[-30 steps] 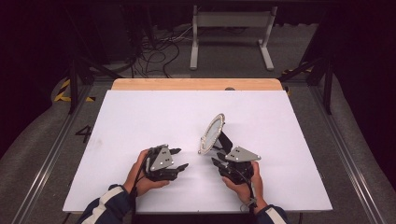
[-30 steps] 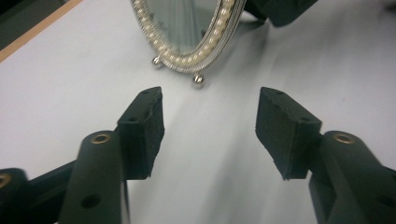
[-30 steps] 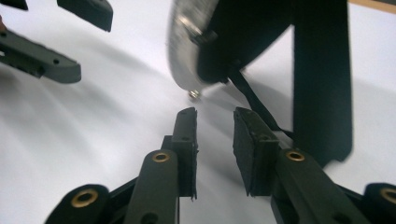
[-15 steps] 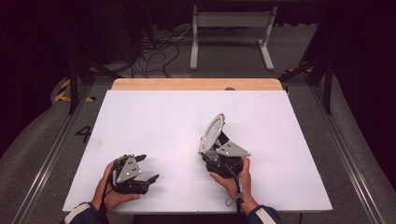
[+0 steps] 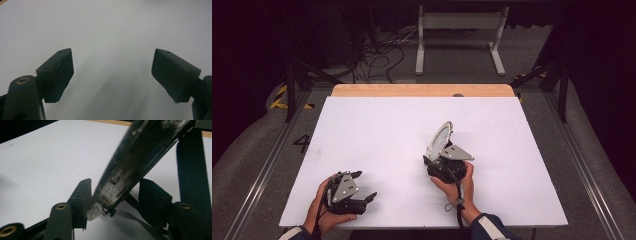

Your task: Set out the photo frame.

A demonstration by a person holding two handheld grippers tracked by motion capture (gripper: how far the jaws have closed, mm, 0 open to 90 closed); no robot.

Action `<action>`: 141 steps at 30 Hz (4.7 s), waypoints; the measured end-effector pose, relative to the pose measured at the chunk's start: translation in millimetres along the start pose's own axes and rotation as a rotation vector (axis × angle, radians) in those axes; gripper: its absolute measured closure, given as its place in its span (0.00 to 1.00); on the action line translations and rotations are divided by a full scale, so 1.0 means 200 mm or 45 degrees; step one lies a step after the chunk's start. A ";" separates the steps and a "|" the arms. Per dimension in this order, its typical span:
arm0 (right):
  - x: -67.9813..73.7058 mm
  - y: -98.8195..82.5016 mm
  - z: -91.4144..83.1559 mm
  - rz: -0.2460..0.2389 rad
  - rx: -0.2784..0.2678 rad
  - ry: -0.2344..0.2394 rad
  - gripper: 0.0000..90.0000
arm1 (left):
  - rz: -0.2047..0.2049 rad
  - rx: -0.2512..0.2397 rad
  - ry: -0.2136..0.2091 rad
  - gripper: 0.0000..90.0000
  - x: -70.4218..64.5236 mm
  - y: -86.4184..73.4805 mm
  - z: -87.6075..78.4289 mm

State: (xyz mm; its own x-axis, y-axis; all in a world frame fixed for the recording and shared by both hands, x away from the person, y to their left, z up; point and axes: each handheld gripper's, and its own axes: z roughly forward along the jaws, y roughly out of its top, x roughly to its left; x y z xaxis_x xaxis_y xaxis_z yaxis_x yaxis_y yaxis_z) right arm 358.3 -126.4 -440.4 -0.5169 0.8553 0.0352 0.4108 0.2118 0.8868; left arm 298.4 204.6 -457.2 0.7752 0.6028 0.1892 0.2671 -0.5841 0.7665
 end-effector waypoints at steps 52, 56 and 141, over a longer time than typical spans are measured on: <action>-0.08 -0.04 -0.02 0.068 0.074 0.140 0.78 | 0.006 0.003 -0.017 0.20 0.00 0.02 0.02; -0.10 -0.04 -0.03 0.083 0.084 0.171 0.79 | -0.007 -0.013 -0.025 0.19 0.01 0.03 0.03; -0.23 -0.08 -0.32 0.046 0.040 0.195 0.88 | -0.078 -0.210 -0.488 0.70 0.15 0.61 0.67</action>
State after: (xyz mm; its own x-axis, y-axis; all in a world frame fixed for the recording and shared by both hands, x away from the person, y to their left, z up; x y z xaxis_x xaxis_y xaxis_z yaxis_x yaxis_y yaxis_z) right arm 326.9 -199.3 -426.9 -0.6090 0.7809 0.1390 0.4535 0.1990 0.8688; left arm 430.4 79.1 -439.9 0.9259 0.3696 -0.0782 0.2484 -0.4397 0.8631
